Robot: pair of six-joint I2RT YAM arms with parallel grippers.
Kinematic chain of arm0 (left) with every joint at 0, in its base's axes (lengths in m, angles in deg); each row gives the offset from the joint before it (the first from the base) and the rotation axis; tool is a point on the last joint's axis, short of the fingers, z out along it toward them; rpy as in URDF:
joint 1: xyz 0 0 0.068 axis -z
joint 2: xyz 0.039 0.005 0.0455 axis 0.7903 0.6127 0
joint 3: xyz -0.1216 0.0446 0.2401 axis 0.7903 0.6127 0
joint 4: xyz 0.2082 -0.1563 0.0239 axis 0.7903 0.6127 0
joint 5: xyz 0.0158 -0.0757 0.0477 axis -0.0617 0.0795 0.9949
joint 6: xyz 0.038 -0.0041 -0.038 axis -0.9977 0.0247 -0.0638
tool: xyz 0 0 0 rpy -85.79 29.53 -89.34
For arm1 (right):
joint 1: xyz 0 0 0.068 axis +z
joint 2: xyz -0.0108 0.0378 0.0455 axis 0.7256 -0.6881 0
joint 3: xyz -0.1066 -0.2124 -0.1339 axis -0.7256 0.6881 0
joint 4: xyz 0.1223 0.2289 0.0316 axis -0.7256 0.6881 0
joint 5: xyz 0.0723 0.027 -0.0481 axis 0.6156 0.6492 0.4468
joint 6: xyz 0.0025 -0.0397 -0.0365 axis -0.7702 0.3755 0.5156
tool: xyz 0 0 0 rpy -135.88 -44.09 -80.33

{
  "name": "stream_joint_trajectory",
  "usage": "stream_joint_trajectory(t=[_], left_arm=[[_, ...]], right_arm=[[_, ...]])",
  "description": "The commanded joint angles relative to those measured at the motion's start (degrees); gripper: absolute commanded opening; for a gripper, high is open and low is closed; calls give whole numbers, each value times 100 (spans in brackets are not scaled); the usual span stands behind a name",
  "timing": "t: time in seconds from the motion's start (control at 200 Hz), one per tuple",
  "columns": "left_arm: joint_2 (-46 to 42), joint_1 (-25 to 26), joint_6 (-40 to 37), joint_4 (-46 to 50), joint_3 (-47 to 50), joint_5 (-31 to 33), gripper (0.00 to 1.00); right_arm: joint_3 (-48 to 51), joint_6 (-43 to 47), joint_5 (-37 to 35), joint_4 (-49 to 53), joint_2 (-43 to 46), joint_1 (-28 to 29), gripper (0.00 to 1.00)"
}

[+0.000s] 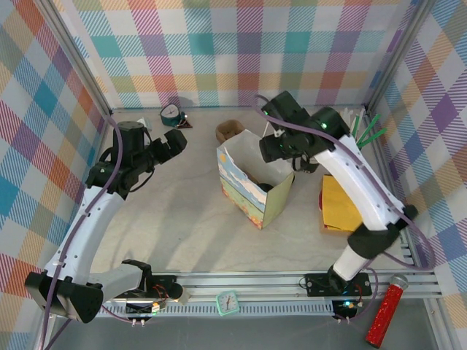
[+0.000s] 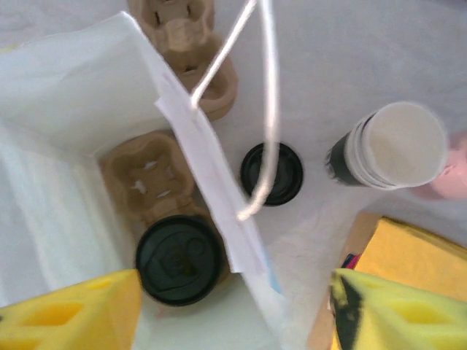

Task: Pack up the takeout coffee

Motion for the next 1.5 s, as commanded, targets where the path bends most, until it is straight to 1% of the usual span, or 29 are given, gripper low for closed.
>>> stream_joint_trajectory(t=[0.0, 0.05, 0.105, 0.175, 0.315, 0.4, 0.475, 0.535, 0.7, 0.745, 0.87, 0.935, 0.985, 1.07, 1.195, 1.285, 1.365, 1.495], left_arm=[[24, 24, -100, 228, -319, 111, 100], [57, 41, -130, 298, -396, 145, 100], [97, 65, -169, 374, -478, 175, 100], [157, 110, -192, 473, -594, 220, 100], [324, 283, -258, 709, -873, 375, 100], [423, 410, -291, 880, -1052, 530, 100], [506, 519, -350, 971, -1192, 606, 100], [587, 621, -384, 1041, -1303, 693, 100], [849, 840, -410, 1079, -1569, 656, 100], [916, 912, -424, 1070, -1630, 615, 100], [1132, 1147, -532, 1083, -1824, 572, 100], [1215, 1287, -635, 1096, -1934, 565, 100], [1255, 1371, -691, 1088, -1995, 532, 100], [1292, 1462, -762, 1079, -2060, 480, 100], [1257, 1492, -773, 1018, -1996, 468, 100], [1215, 1492, -783, 1000, -1923, 489, 100], [1171, 1492, -782, 966, -1838, 493, 100], [1143, 1492, -782, 947, -1779, 559, 100]], right_arm=[[1011, 9, -480, -1316, 679, -145, 74], [1537, -38, -450, -1737, 1006, -279, 81], [2022, -110, -425, -2094, 1282, -446, 94], [2463, -179, -216, -2380, 1503, -694, 100], [2928, -353, 254, -2574, 1691, -1234, 99], [3134, -532, 305, -2592, 1803, -1499, 99], [3323, -647, 542, -2604, 1926, -1817, 99], [3523, -730, 895, -2647, 2031, -2131, 99], [4036, -928, 1908, -2776, 2207, -3120, 99], [4078, -950, 2068, -2789, 2192, -3372, 100], [3988, -924, 2394, -2791, 1892, -4064, 84], [3780, -840, 2288, -2705, 1620, -4253, 81], [3617, -744, 2250, -2682, 1391, -4357, 77], [3343, -505, 2058, -2712, 1044, -4400, 69], [2924, -155, 1637, -2693, 530, -4402, 60], [2670, 12, 1428, -2705, 200, -4406, 58], [2477, 196, 1289, -2753, -97, -4406, 52], [2056, 521, 944, -2600, -665, -4341, 48]])
